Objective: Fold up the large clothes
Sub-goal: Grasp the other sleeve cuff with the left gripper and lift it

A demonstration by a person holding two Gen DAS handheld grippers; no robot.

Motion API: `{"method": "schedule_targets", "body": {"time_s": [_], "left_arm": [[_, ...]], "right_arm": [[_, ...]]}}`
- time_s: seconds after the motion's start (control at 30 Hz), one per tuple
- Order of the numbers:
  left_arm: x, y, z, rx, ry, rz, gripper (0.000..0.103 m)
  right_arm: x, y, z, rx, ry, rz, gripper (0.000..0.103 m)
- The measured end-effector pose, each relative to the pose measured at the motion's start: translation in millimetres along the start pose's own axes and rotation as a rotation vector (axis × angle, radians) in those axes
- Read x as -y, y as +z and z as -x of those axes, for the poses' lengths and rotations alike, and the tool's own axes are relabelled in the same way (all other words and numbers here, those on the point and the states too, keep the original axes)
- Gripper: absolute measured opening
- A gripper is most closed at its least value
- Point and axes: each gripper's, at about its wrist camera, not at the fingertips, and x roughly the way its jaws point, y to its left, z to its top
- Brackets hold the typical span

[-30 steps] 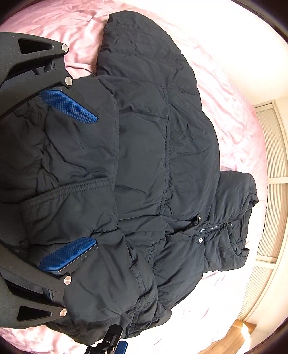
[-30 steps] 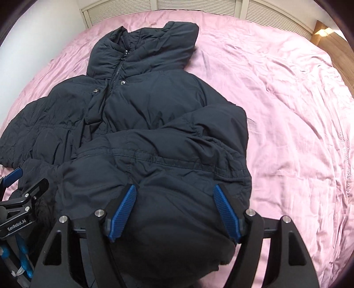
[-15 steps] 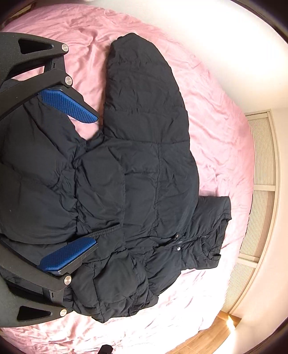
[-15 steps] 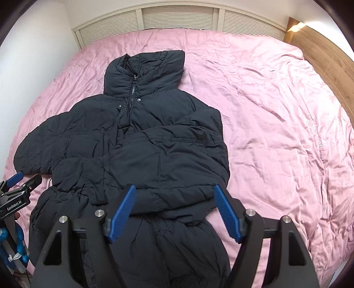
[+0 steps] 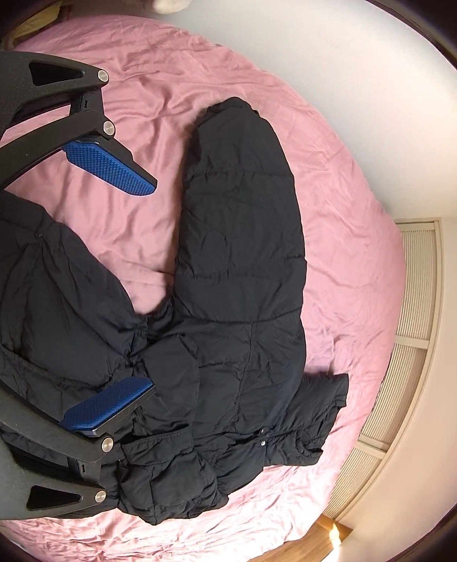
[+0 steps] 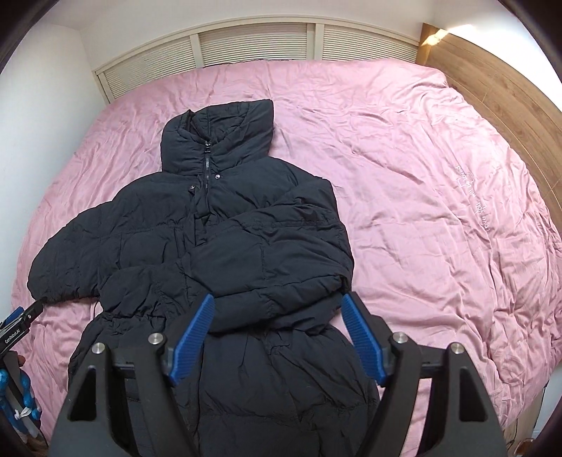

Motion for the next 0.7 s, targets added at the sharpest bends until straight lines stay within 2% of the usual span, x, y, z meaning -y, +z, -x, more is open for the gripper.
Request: {"method": "schedule_targets", "body": {"time_s": [0.23, 0.37, 0.7], "left_arm": [[-75.5, -12.2, -29.7, -0.052, -0.001, 0.165, 0.102], [-121.8, -14.6, -49.4, -0.059, -0.079, 0.292, 0.102], [-226.5, 6.7, -99.2, -0.011, -0.166, 0.577, 0.101]], "right_arm": [[-16.3, -6.3, -6.9, -0.028, -0.026, -0.011, 0.075], [-21.3, -11.3, -12.8, -0.05, -0.052, -0.018, 0.075], [-23.1, -28.0, -26.0, -0.109, -0.12, -0.031, 0.075]]}}
